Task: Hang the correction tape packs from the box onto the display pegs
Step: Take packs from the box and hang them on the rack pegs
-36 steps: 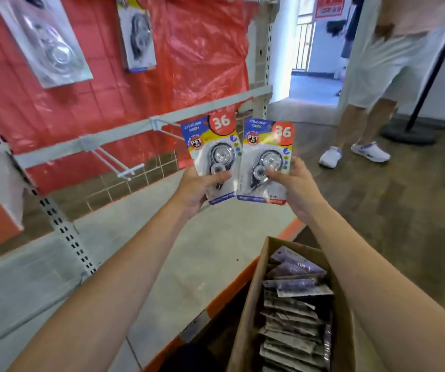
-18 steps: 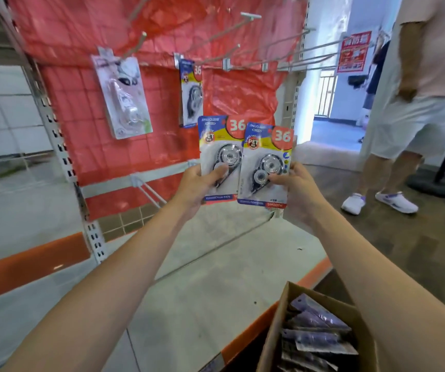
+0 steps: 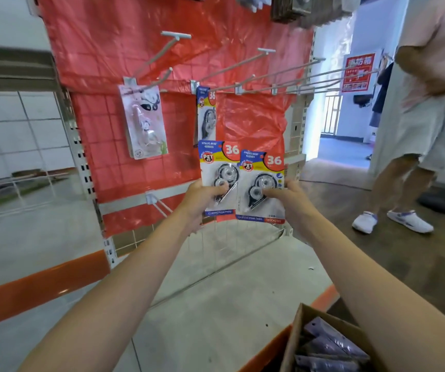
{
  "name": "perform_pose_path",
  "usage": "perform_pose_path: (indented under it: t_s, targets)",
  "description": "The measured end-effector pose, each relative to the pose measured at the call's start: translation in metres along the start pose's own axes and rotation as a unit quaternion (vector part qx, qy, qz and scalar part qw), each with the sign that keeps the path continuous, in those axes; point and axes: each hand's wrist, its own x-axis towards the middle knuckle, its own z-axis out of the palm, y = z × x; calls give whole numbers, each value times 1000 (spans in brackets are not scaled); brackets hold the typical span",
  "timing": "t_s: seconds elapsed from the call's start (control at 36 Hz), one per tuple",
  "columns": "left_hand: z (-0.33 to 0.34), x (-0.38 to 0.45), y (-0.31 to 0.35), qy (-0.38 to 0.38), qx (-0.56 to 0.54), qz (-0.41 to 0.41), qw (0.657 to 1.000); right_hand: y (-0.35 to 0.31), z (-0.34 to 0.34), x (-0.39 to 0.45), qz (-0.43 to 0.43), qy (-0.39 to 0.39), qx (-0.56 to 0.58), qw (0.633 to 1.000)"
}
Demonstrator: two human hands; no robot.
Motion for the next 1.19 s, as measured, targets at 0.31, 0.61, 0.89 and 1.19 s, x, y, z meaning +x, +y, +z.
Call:
perform_pose_path:
  t_s: [0.31, 0.61, 0.89, 1.19]
  targets:
    - [-10, 13, 40, 26, 23, 60, 998, -40, 28, 10, -50, 2, 8, 999]
    - [29, 51, 86, 12, 69, 117, 991, -99, 10, 16, -92, 60, -11, 994]
    - [54, 65, 91, 3, 125, 107, 986, -113, -1, 9, -90, 93, 11, 992]
    - [64, 71, 82, 49, 135, 114, 983, -114, -10, 12, -85, 101, 19, 991]
